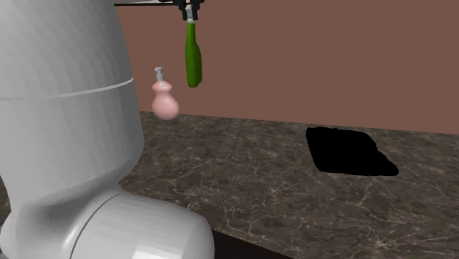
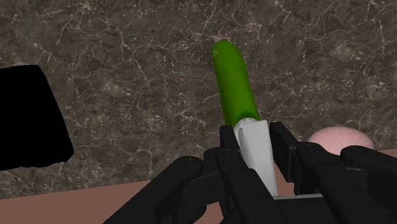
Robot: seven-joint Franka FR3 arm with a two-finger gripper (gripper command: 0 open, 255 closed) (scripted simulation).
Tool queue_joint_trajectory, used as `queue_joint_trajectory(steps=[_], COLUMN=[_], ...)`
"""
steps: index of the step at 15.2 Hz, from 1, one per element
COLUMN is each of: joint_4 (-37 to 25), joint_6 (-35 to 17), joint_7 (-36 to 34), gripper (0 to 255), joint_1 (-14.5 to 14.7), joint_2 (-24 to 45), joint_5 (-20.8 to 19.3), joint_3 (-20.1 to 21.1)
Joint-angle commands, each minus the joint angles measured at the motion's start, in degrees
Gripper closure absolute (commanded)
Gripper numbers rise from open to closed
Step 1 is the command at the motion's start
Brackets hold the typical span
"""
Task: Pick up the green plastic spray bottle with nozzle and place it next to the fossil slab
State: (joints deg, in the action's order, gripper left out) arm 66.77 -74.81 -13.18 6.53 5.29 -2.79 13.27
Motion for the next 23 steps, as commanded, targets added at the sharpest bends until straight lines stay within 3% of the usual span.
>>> queue_joint_trajectory(steps=[1,11,23], joint_4=[1.0,15.8,20.8], joint_6=[-0.5,-10.8,-19.8], joint_7=[1.3,14.6,28.9], gripper=[255,255,255], joint_1=[-0.8,-8.2,-15.5], joint_2=[-0.6,-5.4,-1.5], joint_5=[0.3,2.1,3.0], joint_3=[-0.6,-7.2,-14.3])
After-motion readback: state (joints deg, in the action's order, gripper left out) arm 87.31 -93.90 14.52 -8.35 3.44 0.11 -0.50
